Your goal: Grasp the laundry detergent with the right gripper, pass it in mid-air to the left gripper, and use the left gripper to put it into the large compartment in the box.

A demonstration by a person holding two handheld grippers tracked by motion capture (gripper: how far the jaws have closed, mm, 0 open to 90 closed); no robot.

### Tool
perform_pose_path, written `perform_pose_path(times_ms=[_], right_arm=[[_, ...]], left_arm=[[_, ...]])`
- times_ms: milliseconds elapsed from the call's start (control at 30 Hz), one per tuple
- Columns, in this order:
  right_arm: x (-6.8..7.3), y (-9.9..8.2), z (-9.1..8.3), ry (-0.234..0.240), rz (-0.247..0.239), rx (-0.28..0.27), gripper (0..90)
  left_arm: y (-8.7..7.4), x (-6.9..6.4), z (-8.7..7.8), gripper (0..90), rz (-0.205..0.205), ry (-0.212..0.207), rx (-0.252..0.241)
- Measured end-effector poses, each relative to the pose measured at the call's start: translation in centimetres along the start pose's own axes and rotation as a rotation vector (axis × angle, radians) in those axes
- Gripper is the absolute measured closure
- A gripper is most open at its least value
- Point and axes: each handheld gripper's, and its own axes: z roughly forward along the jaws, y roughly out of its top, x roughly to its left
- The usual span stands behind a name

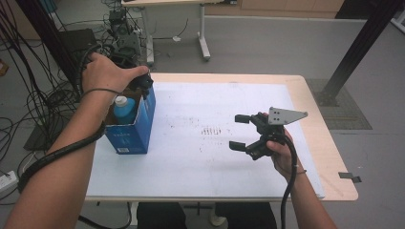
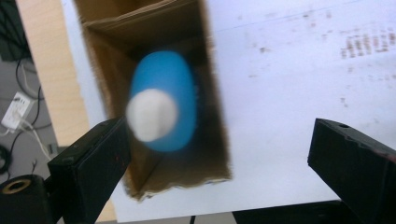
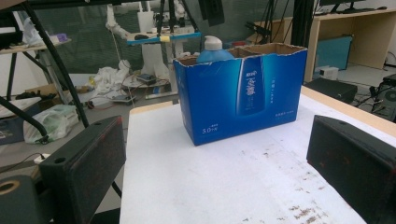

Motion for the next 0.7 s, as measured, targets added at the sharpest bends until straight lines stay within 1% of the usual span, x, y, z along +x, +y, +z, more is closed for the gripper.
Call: perform_pose_path(times_ms=[33, 67, 100, 133, 167, 200, 233, 267, 300, 333, 367, 400, 433, 533, 567, 600, 633, 667, 700], right_arm=[[0.0, 0.0, 0.0, 0.000, 0.001, -0.001, 4.4], [0.0, 0.0, 0.0, 0.000, 0.001, -0.001, 4.4], [0.1, 0.0, 0.0, -0.002, 0.002, 0.004, 4.4], [0.1, 0.0, 0.0, -0.002, 0.002, 0.004, 4.4], [0.2, 0.1, -0.1, -0.003, 0.001, 0.009, 4.4], [0.2, 0.1, -0.1, -0.003, 0.001, 0.009, 4.4], [0.2, 0.0, -0.2, -0.008, 0.004, 0.010, 4.4], [0.2, -0.1, -0.3, -0.009, 0.007, 0.008, 4.4], [0.2, -0.1, -0.3, -0.011, 0.009, 0.010, 4.4], [0.2, -0.1, -0.3, -0.011, 0.009, 0.010, 4.4], [0.3, -0.1, -0.3, -0.013, 0.008, 0.012, 4.4], [0.3, -0.1, -0.3, -0.013, 0.011, 0.013, 4.4], [0.3, -0.1, -0.2, -0.012, 0.009, 0.014, 4.4], [0.4, -0.1, -0.2, -0.013, 0.011, 0.016, 4.4], [0.4, -0.1, -0.2, -0.013, 0.011, 0.016, 4.4], [0.5, -0.1, -0.2, -0.014, 0.008, 0.016, 4.4], [0.5, -0.2, -0.3, -0.014, 0.010, 0.014, 4.4], [0.6, -0.1, -0.4, -0.018, 0.007, 0.012, 4.4], [0.6, -0.1, -0.4, -0.018, 0.007, 0.010, 4.4]], left_arm=[[0.0, 0.0, 0.0, 6.4, 0.000, 0.000, 0.000], [0.0, -0.4, -0.2, 6.4, 0.026, -0.007, 0.001], [0.0, -1.2, -0.4, 6.5, 0.053, -0.010, -0.003], [0.0, -1.2, -0.4, 6.5, 0.053, -0.010, -0.003], [-0.1, -1.8, -0.6, 6.5, 0.082, -0.030, -0.010], [-0.1, -1.8, -0.6, 6.4, 0.082, -0.030, -0.010], [-0.1, -2.1, -0.6, 6.4, 0.094, -0.037, -0.013], [-0.1, -2.9, -0.6, 6.4, 0.107, -0.037, -0.015], [-0.1, -3.5, -0.6, 6.4, 0.127, -0.038, -0.012], [-0.1, -3.5, -0.6, 6.3, 0.127, -0.038, -0.012], [-0.2, -4.4, -0.7, 6.3, 0.154, -0.047, -0.018], [-0.2, -4.4, -0.7, 6.1, 0.154, -0.047, -0.018], [-0.2, -4.9, -0.7, 5.6, 0.165, -0.053, -0.022], [-0.5, -6.8, -0.6, 5.2, 0.217, -0.072, -0.036], [-0.5, -6.8, -0.6, 5.2, 0.217, -0.072, -0.036], [-0.5, -7.4, -0.5, 5.2, 0.234, -0.072, -0.037], [-0.6, -7.8, -0.5, 5.1, 0.234, -0.073, -0.041], [-0.6, -8.4, -0.4, 5.1, 0.252, -0.076, -0.042], [-0.5, -8.7, -0.3, 5.1, 0.259, -0.081, -0.041]])
